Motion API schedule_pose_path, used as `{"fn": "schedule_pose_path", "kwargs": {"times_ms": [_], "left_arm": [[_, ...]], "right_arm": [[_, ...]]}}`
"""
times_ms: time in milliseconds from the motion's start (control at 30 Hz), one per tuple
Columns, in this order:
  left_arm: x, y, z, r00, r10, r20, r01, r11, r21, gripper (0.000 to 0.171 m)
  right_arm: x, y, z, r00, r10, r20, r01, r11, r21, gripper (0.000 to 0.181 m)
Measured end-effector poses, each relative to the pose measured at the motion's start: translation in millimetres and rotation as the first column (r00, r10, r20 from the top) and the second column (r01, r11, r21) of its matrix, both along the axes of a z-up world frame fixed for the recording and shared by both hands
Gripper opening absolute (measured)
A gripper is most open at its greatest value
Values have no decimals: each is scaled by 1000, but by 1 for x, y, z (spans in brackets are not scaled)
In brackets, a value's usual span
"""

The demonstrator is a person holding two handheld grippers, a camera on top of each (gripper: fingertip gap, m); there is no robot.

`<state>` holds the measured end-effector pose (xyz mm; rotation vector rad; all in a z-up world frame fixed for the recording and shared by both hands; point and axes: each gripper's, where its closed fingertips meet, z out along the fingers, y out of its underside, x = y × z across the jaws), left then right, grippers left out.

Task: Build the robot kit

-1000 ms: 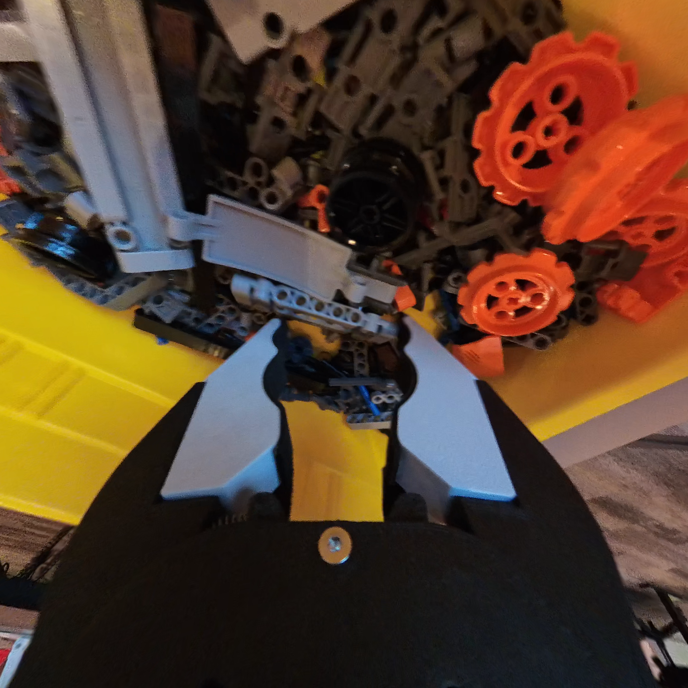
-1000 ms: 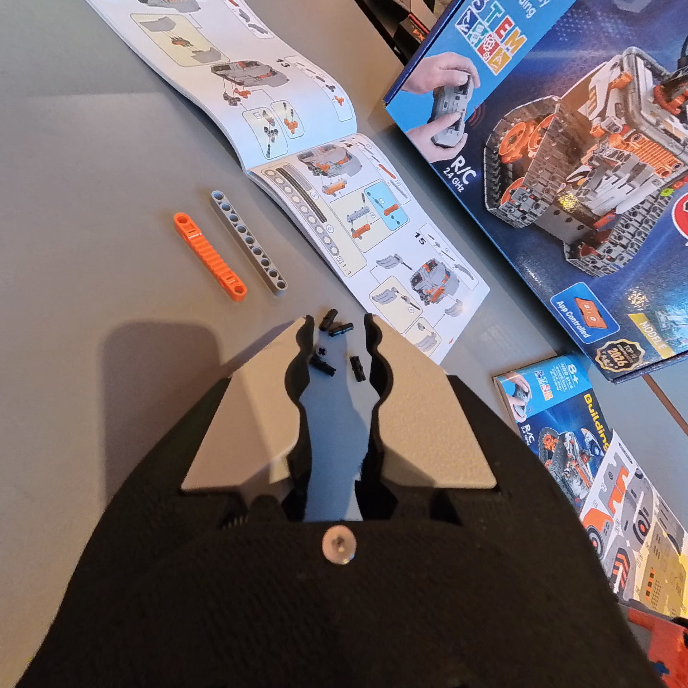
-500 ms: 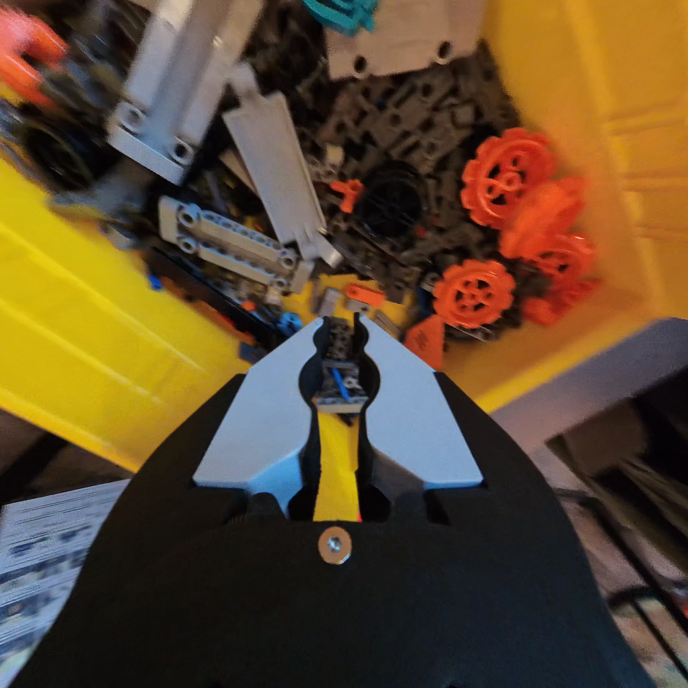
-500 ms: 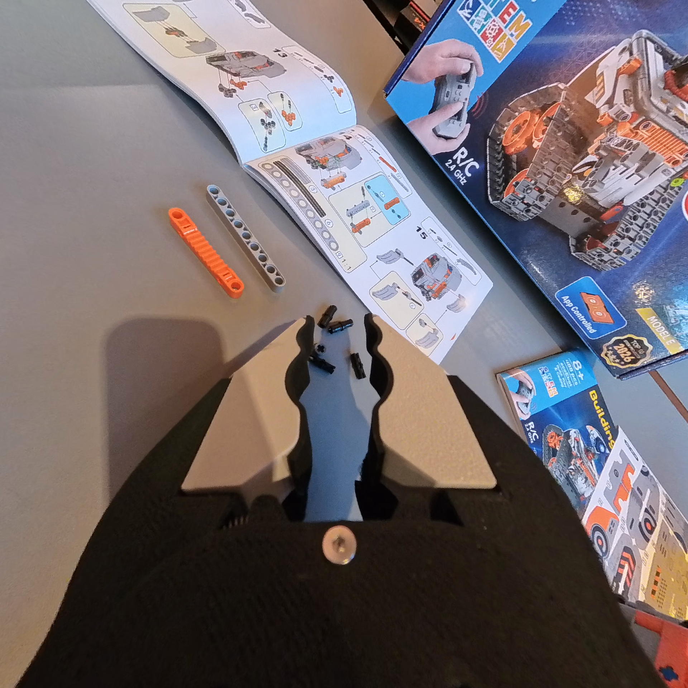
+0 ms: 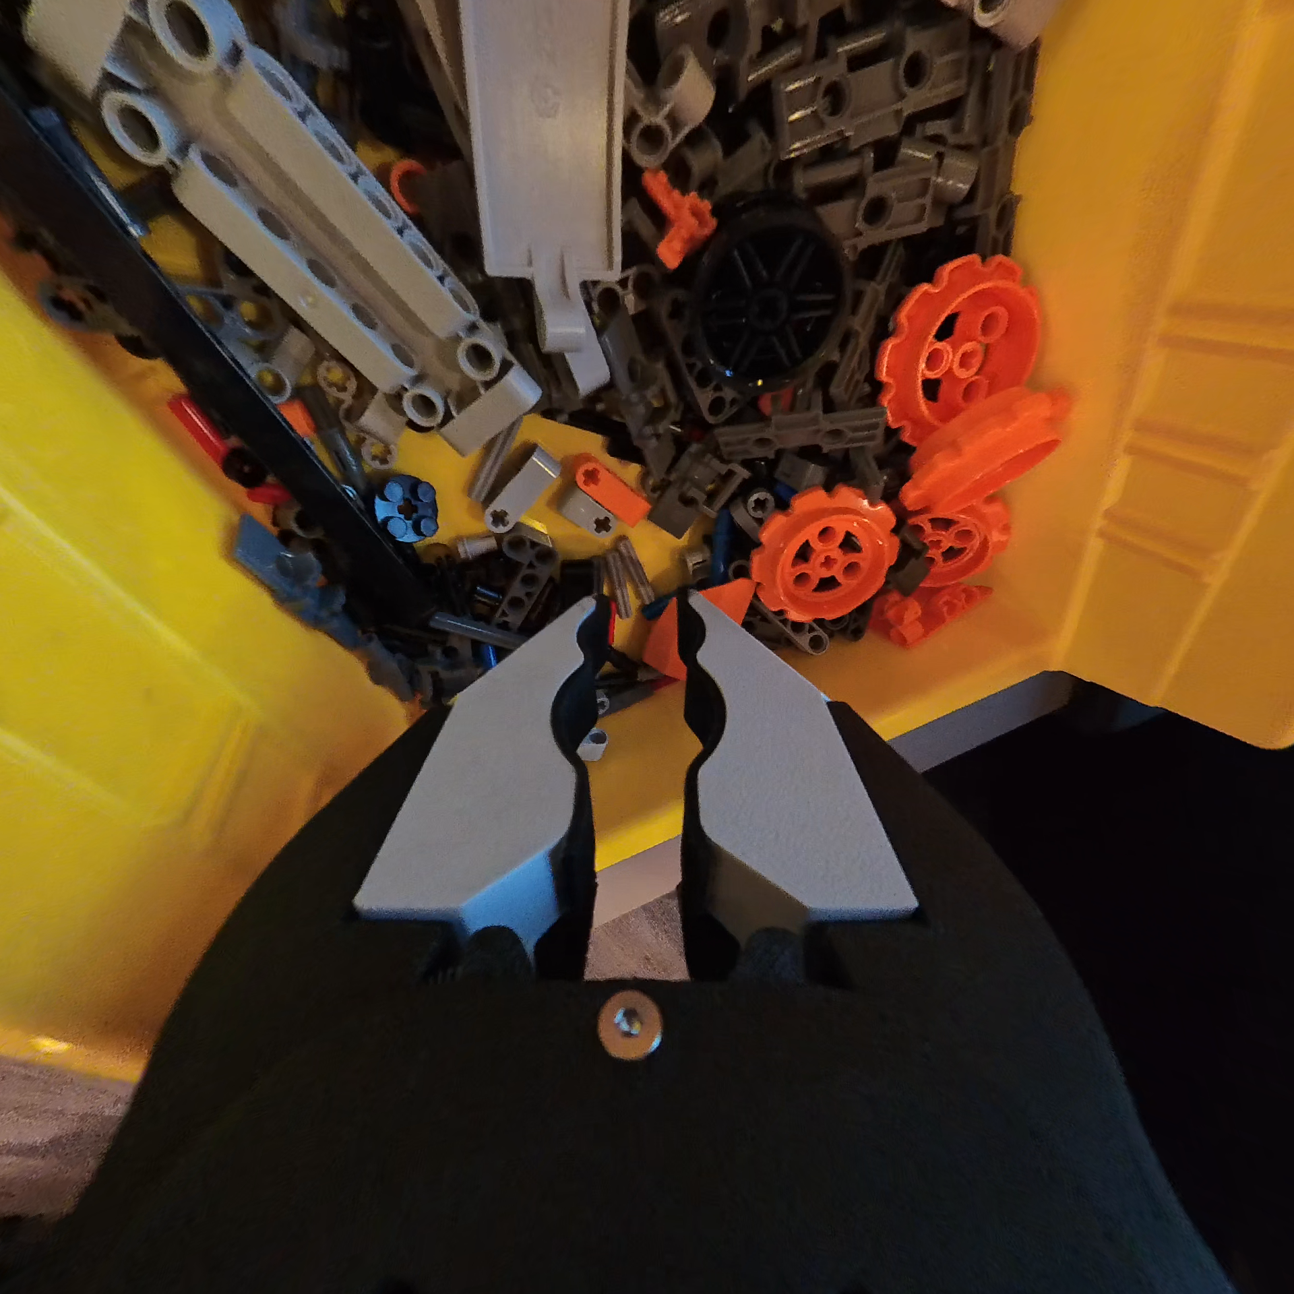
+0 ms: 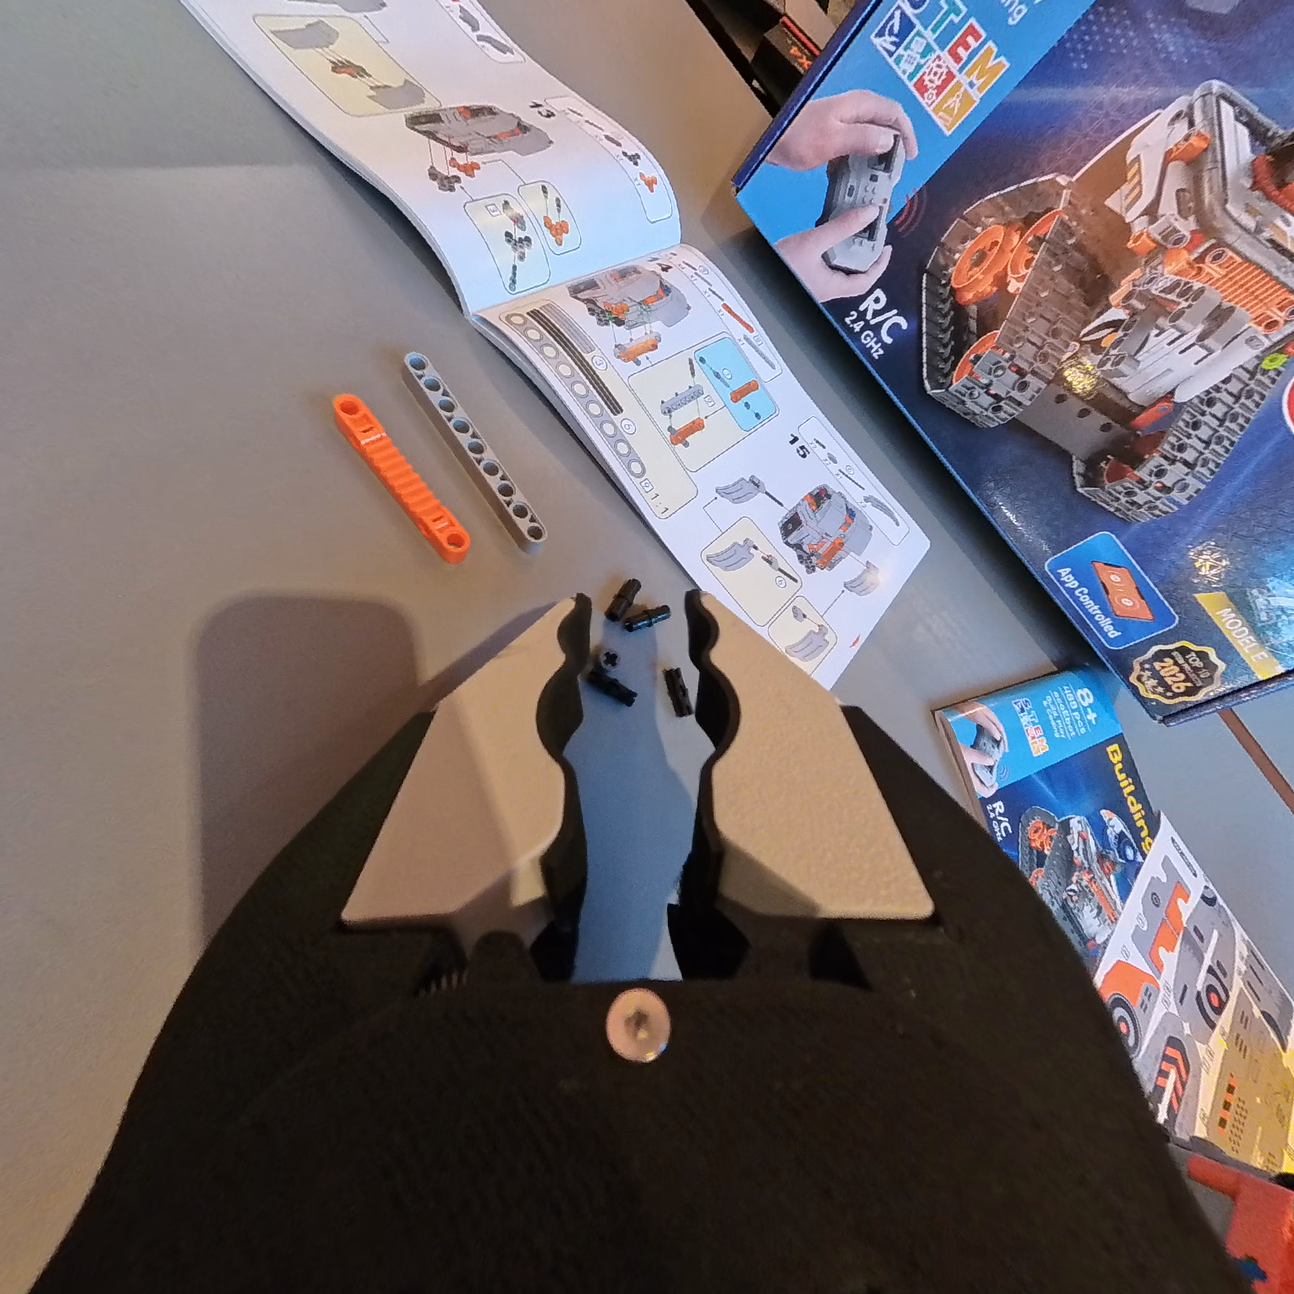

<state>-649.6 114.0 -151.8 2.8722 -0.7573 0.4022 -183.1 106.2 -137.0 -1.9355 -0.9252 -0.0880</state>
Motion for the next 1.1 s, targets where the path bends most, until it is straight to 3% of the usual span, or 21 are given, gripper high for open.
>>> {"fn": "schedule_pose_path", "kwargs": {"times_ms": [533,700,867,1100], "left_arm": [[6,-2,-9,998,-4,-68,3,1000,-10,18],[-5,-2,-9,996,-22,-88,22,1000,0,8],[0,-4,-11,999,10,-38,-11,1000,-25,11],[-1,-1,-13,989,-56,-134,62,997,35,5]], "right_arm": [[-5,-3,-4,999,27,28,-26,1000,-15,26],[-7,-5,-5,999,37,39,-36,999,-18,26],[-8,-5,-7,998,43,46,-42,999,-26,26],[-9,-6,-11,997,50,58,-48,998,-35,26]]}}
